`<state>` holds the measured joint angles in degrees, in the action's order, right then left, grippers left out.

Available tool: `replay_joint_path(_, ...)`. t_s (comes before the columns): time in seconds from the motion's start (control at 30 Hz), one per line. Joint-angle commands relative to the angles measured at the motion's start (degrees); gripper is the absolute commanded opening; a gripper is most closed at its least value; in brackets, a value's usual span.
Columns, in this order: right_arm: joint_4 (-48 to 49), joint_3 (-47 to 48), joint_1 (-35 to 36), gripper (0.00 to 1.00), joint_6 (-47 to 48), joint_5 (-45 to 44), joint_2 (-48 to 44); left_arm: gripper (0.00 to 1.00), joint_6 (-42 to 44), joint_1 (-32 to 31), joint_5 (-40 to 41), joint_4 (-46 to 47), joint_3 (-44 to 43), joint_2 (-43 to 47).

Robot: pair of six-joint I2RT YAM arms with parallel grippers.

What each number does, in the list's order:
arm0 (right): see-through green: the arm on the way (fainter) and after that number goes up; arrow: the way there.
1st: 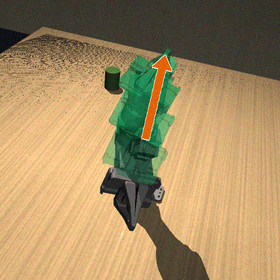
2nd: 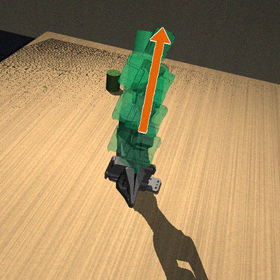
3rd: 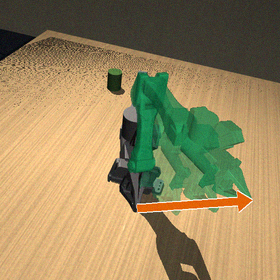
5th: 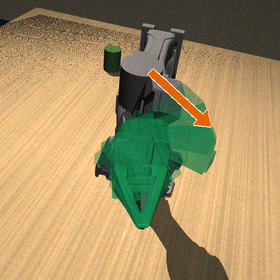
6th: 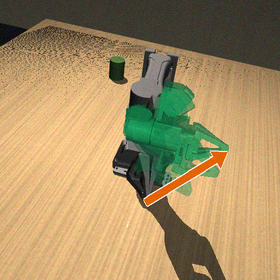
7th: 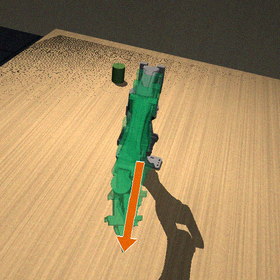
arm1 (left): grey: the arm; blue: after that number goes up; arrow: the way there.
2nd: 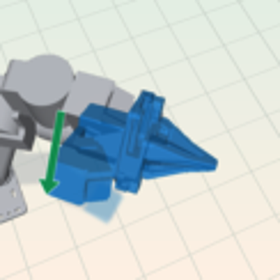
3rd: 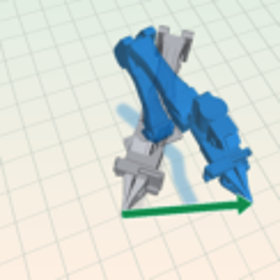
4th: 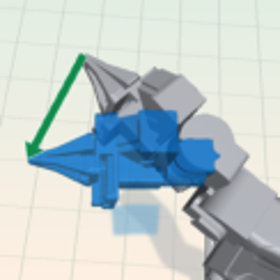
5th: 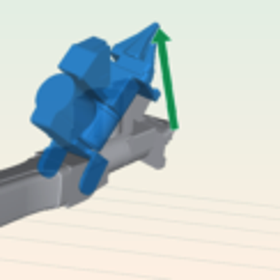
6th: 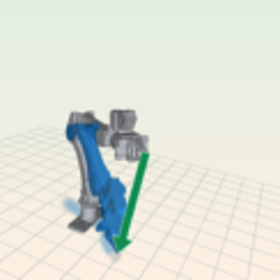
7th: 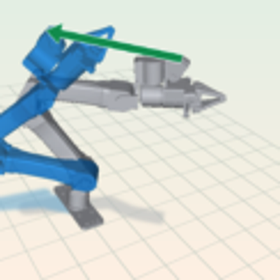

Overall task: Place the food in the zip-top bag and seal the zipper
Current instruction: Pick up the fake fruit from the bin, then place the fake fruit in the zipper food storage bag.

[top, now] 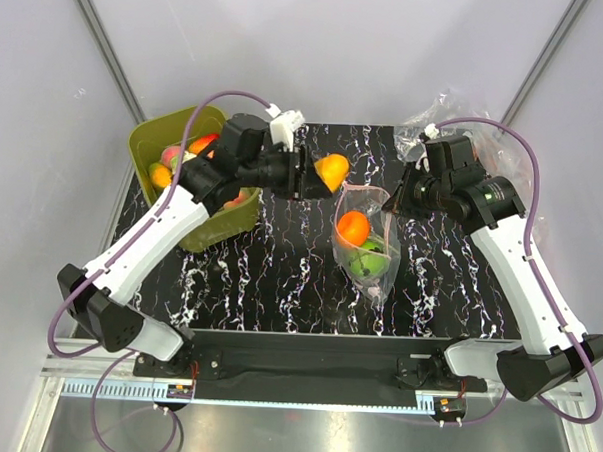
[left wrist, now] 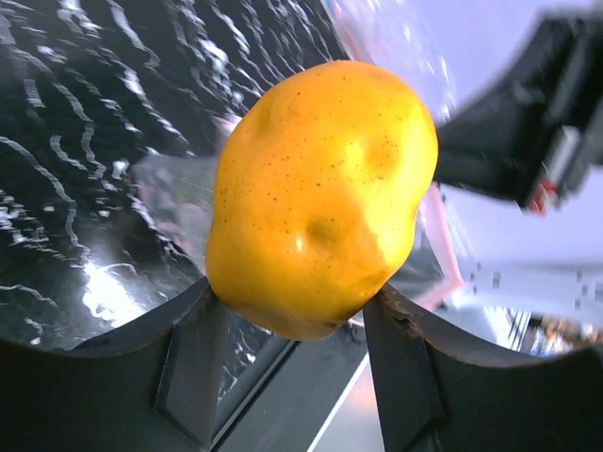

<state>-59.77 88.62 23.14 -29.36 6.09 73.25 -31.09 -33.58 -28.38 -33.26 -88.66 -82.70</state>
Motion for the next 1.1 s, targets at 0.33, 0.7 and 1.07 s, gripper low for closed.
replay_joint_path(0.33,-0.5,3.1,-0.4,0.0,-1.6,-1.1,-1.4,0.41,15.4,-11.0,1.2,-15.0,-17.1,-7.6)
replay_joint_path(0.7,-1.8,4.6,-0.4,0.0,-1.9,-2.6,-0.9,0.41,22.0,-15.8,10.4,-26.0,-26.2,-14.5)
replay_joint_path(1.07,-2.2,4.7,-0.3,0.0,-1.0,-5.1,-1.3,0.6,24.0,-17.7,16.6,-31.7,-32.0,-18.5)
